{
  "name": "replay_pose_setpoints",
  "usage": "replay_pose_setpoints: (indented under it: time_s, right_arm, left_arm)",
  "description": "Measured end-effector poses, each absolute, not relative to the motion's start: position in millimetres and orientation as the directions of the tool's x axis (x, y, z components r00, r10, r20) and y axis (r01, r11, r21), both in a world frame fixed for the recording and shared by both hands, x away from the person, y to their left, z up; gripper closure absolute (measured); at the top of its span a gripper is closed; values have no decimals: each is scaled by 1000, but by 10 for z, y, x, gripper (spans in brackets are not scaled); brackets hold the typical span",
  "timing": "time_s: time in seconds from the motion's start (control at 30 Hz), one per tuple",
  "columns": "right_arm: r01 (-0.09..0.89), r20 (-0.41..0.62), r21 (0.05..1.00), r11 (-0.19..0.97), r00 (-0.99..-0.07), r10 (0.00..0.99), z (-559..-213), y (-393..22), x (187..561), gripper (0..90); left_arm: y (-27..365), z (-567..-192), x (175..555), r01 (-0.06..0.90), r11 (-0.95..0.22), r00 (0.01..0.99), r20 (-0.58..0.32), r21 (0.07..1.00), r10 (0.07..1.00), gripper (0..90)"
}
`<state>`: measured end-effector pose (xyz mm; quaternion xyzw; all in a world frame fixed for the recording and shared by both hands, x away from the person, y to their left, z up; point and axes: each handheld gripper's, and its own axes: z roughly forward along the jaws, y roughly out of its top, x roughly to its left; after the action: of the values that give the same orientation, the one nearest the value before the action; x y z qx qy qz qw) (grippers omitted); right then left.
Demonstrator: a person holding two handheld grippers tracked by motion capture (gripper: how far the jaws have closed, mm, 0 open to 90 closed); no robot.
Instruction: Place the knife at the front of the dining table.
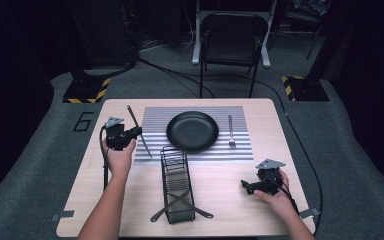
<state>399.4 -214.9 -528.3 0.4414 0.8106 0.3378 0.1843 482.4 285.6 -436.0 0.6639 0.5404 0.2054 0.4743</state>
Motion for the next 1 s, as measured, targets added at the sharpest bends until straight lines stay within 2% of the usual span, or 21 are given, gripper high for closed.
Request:
replay_pose_setpoints:
  time_s: [0.33,0.7,1.0]
  right_arm:
    - [591,0,711,381,-542,840,-5283,-2150,3995,0]
    - [591,0,711,382,-543,840,-5282,-2150,3995,0]
    - [591,0,711,381,-542,840,-5282,-2150,3995,0]
  left_arm:
    - [2821,-4402,5034,560,56,320,-278,827,906,805]
    - [2650,-4459,5185,556,50,324,-272,830,906,812]
    - [2583,-4631,5343,564,108,283,-315,818,906,815]
